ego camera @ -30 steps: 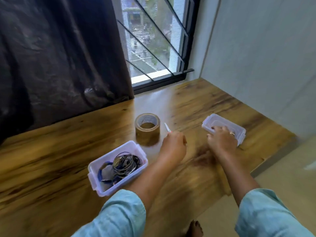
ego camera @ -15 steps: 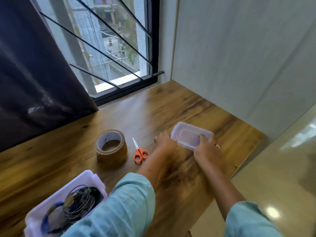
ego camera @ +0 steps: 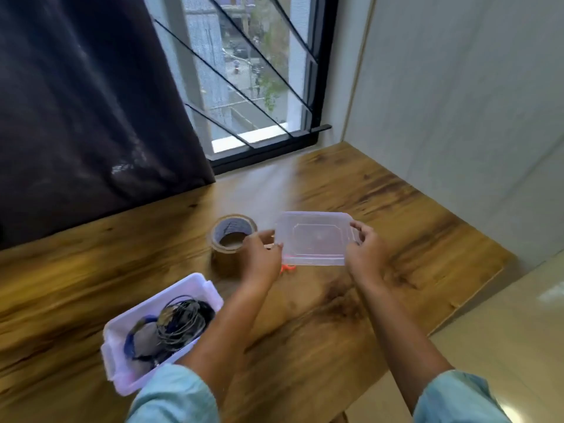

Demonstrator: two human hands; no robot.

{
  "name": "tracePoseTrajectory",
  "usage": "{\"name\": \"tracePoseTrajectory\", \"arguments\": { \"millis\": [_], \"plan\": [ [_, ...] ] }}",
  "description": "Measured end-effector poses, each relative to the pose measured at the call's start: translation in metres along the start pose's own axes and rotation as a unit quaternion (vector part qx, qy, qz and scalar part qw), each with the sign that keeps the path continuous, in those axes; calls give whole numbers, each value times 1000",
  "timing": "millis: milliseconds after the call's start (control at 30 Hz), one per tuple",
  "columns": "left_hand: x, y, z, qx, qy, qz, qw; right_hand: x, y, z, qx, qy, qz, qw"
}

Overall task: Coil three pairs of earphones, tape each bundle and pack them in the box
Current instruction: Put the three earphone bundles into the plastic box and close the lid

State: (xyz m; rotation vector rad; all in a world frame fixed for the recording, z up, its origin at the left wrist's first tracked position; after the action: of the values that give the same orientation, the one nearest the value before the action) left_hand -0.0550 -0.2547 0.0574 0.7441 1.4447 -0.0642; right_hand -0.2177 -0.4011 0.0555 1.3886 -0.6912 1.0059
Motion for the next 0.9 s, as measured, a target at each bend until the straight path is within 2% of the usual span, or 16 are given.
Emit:
{"name": "tracePoseTrajectory", "arguments": {
  "millis": [167,333,467,633,767,900],
  "plan": [
    [36,116,-30,-92,13,-12,996,46,-51,-65,91,57,48,993],
    [85,193,-72,-155,65,30,985,63,-96,-126,178,115,31,977],
    [118,216,-91,-169,101,49,979,66,-117,-156,229,123,16,965],
    [127,233,-104,-188,113,39,975,78,-125,-176,259,143,10,955],
    [133,237,-110,-169,128,35,977,81,-127,-181,269,141,2,953],
    [149,231,-114,-146,172,-20,974,77,-128,-181,276,130,-4,952]
  ]
}}
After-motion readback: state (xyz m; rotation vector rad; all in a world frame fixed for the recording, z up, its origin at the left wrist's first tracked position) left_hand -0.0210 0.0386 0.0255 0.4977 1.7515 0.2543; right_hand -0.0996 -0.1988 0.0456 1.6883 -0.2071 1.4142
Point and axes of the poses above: each hand's wrist, its own z-axis towards the middle knuckle, its own y-axis out of the back of the hand, x = y × z, the point moved 7 cm from there along z, towards the middle knuckle, and after that the axes turned 2 degrees about -x, right-handed, at the moved point
